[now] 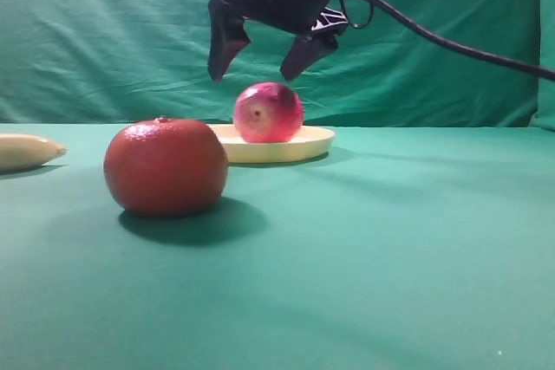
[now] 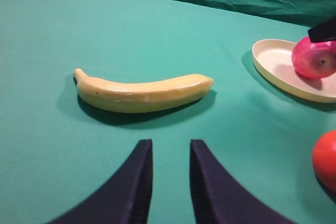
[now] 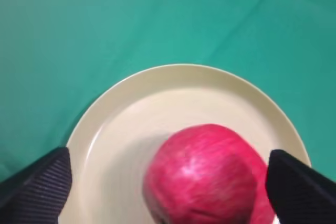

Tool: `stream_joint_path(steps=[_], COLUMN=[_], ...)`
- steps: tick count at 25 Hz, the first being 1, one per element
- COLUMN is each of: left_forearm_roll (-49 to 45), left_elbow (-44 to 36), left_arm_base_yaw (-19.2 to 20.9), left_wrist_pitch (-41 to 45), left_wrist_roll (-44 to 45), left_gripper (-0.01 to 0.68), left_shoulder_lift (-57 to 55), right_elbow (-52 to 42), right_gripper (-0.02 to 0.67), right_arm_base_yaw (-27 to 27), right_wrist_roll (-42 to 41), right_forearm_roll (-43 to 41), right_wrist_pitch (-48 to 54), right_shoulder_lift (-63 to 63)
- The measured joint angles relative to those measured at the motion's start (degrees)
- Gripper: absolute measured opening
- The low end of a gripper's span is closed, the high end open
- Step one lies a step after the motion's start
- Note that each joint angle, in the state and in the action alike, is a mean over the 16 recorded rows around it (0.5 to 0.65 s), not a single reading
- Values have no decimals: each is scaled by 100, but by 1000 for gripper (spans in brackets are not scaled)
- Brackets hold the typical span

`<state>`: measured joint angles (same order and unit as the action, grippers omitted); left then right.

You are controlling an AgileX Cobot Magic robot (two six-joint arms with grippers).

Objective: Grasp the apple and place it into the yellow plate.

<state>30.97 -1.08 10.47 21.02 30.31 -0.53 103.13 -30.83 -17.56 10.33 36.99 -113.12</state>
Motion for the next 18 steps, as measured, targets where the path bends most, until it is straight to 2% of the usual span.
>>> stream_joint_path(steps=[6, 9, 12, 18], left_forearm_roll=[0, 0, 0, 0], left_elbow=[0, 0, 0, 0], left_arm_base_yaw=[0, 0, 0, 0], left_wrist_pitch=[0, 0, 0, 0], left_wrist_roll=[0, 0, 0, 0], left_gripper=[157, 157, 157, 157], left_shoulder_lift=[0, 0, 0, 0], right_elbow=[65, -130, -513, -1812], right_gripper=[111, 32, 3, 0], right_arm_base_yaw=[0, 0, 0, 0], right_wrist_roll=[213, 352, 493, 703], right_forearm_roll=[-163, -206, -245, -300], right_wrist_pitch=[876, 1165, 1297, 1019], right_shoulder_lift=[978, 1546, 2169, 3614])
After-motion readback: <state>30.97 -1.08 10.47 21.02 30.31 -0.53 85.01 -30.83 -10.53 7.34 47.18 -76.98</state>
